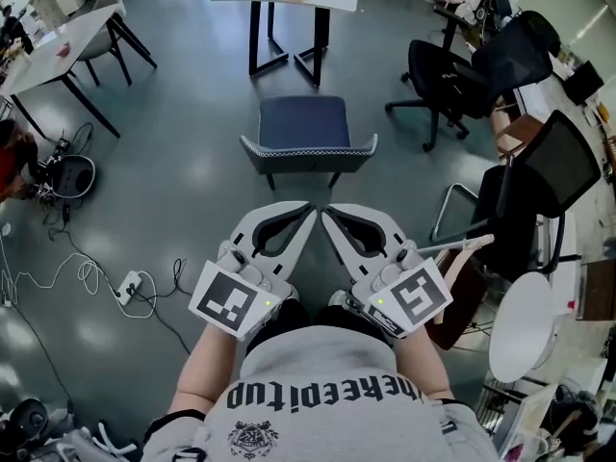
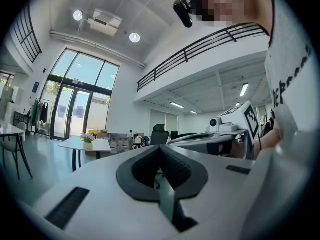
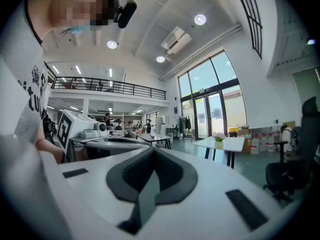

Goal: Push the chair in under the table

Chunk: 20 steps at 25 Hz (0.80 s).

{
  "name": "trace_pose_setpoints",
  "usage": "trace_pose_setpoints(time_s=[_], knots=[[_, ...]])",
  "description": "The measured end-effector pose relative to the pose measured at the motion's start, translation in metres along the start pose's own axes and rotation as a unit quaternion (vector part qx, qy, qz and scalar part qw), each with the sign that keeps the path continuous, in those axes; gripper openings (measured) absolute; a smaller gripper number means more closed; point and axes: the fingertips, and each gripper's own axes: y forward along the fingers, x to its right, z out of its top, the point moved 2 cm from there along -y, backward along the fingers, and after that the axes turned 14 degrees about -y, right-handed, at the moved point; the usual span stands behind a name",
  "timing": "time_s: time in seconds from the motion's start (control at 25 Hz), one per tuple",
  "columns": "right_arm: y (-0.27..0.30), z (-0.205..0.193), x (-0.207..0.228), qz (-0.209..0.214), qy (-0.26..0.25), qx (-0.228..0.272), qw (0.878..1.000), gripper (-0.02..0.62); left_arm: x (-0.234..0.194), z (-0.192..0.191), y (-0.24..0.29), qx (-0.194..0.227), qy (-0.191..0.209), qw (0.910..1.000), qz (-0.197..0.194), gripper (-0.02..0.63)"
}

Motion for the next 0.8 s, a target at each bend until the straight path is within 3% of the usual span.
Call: trace_pose_setpoints(time_s=[0.2,0.52,0.8], knots=[[0.008,-0.003,-0.003,-0.014,0.009,0.004,1.0,0.009,-0.01,-0.003,-0.002,-0.006,0.009,0.9999,-0.012,0.015],[0.006,-0.019,0.004,-0.035,-0.016,-0.013,0.999,0.011,-0.022,-0.011,0.003,-0.013,0.047,0.9987,-0.018,0.015],[0.023,-0.031,0.032,-0.028,-0.028,-0.019,0.999,0.011,-0.046,-0.012,0.023,-0.021,0.051,0.9985,0.005,0.015]])
